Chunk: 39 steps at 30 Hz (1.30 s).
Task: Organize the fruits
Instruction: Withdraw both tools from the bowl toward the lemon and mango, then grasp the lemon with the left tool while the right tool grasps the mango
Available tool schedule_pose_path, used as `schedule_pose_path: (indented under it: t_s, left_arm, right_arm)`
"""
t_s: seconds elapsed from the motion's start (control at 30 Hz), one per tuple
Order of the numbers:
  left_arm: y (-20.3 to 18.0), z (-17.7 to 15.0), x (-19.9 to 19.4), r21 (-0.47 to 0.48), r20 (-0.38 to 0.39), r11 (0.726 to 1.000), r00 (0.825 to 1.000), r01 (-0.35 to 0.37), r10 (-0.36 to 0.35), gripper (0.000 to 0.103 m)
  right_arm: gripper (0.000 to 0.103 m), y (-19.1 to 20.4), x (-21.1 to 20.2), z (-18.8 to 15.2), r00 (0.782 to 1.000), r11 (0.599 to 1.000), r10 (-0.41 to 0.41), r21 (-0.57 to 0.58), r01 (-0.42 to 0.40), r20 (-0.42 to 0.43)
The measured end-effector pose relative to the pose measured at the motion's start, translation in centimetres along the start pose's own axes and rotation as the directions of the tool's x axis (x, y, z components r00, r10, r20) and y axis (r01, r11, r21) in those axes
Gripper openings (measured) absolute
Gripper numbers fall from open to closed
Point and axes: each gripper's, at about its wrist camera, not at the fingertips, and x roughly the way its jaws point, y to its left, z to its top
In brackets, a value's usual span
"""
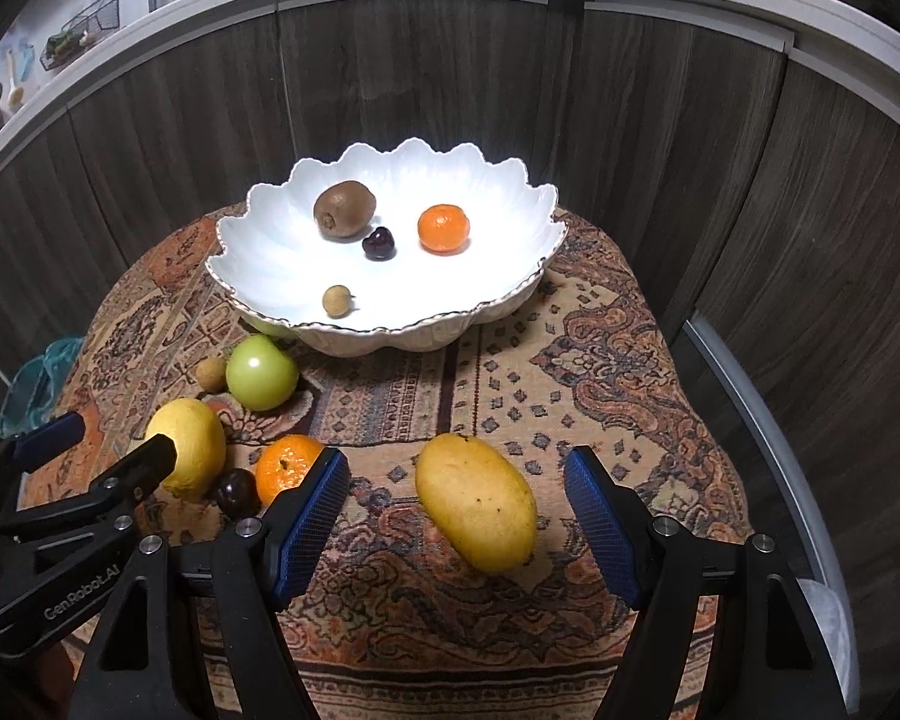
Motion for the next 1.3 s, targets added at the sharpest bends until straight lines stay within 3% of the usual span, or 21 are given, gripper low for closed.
schedule_pose_path:
  t_s: [0.37,0.43,0.7,0.8,1.07,1.3]
  left_arm:
    - [-0.1,0.3,3.2,-0.036,-0.035,0.999,0.999,0.003,-0.004,0.078]
    - [0.1,0.3,3.6,-0.050,-0.035,0.999,0.999,0.001,-0.003,0.072]
    - [0.2,-0.2,5.5,-0.066,-0.087,0.998,0.996,0.016,-0.022,0.064]
    - [0.0,-0.2,5.5,-0.066,-0.082,0.997,0.996,0.038,-0.043,0.056]
    - [0.0,0.0,5.3,-0.074,-0.092,0.995,0.994,0.060,-0.067,0.054]
    - [0.2,0.1,3.5,-0.064,-0.045,0.997,0.998,0.048,-0.050,0.054]
  right_arm:
    - [0.075,-0.1,2.5,0.3,0.999,1.000,-0.002,0.016,0.003,-0.033]
    - [0.075,-0.1,2.9,0.4,0.999,1.000,-0.002,0.016,0.003,-0.039]
    - [0.075,-0.2,4.7,0.5,0.998,1.000,-0.001,0.015,0.002,-0.067]
    - [0.075,-0.2,5.0,0.4,0.997,1.000,-0.003,0.015,0.004,-0.074]
    - [0.075,-0.5,4.9,0.4,0.997,1.000,-0.008,0.023,0.009,-0.075]
    - [0.075,-0.3,3.7,0.7,0.999,1.000,-0.013,0.008,0.014,-0.038]
